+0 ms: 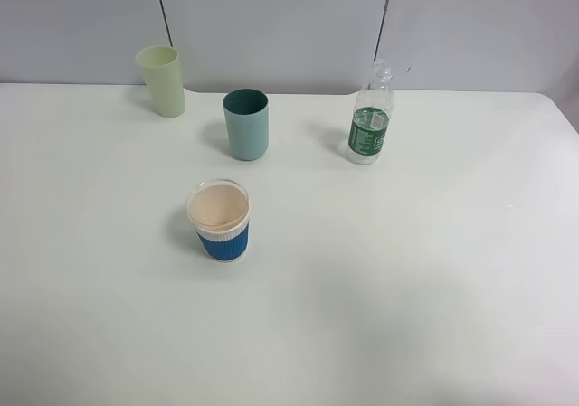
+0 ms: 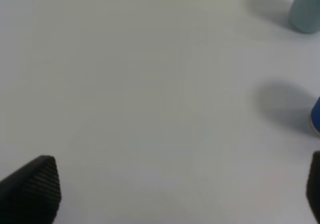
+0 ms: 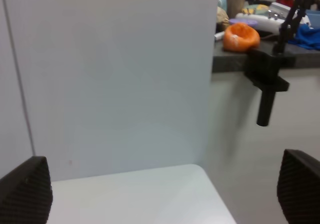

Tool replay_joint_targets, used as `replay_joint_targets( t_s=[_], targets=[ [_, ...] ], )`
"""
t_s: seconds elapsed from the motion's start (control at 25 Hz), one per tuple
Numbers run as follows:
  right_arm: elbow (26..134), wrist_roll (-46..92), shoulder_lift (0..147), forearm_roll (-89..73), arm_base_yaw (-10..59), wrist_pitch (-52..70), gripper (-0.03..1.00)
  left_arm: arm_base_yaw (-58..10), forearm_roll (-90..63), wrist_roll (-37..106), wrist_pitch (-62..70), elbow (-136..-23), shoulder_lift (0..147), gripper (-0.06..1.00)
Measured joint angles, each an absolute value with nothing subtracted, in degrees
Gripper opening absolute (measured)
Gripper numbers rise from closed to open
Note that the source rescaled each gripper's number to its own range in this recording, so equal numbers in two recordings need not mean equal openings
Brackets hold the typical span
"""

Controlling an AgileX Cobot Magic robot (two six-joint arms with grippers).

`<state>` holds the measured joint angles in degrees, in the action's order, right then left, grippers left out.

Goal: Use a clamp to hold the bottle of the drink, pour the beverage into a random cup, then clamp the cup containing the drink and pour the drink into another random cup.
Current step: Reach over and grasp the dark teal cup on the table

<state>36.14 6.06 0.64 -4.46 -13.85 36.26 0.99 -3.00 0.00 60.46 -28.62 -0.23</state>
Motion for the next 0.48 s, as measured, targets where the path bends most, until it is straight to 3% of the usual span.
replay_joint_targets(
  t_s=[0.48],
  targets=[
    [36.3,6.1,-0.2,-3.6,-11.8,53.5,0.82,1.0,-3.0,0.0,60.5,-28.6,-0.2,1.0]
  ],
)
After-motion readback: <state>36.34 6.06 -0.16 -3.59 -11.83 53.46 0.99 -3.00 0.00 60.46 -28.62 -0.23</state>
